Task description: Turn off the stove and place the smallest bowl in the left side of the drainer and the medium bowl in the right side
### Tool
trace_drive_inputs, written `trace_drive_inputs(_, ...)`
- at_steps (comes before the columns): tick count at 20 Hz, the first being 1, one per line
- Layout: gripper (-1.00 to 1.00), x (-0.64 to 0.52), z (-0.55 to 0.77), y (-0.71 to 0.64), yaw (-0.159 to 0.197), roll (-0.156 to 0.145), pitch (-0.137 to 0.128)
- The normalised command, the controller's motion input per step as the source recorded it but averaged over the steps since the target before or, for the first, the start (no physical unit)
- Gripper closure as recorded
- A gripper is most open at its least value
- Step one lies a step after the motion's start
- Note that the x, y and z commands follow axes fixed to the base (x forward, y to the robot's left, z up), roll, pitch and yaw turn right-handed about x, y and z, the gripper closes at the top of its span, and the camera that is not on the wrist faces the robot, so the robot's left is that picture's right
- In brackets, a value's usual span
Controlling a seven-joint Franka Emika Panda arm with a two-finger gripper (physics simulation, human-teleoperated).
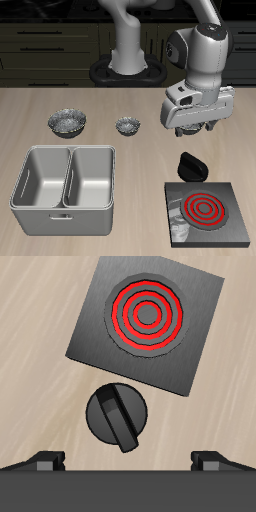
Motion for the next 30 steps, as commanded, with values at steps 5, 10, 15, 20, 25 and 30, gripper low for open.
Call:
trace_drive_inputs(5,-1.00,0.08,-0.24,-0.01,0.033,-0.013,0.009)
trace_drive_inputs(10,-1.00,0.01,-0.27,0.05,0.047,0.001,0.009)
trace_drive_inputs(15,-1.00,-0.12,-0.36,0.11,0.040,0.008,0.025)
trace_drive_inputs(20,-1.00,-0.04,-0.13,0.01,0.032,0.021,0.001)
trace_drive_inputs(25,-1.00,0.02,-0.20,-0.02,0.039,-0.006,-0.005)
trace_drive_inputs(30,-1.00,-0.01,-0.23,-0.04,0.021,-0.007,0.023)
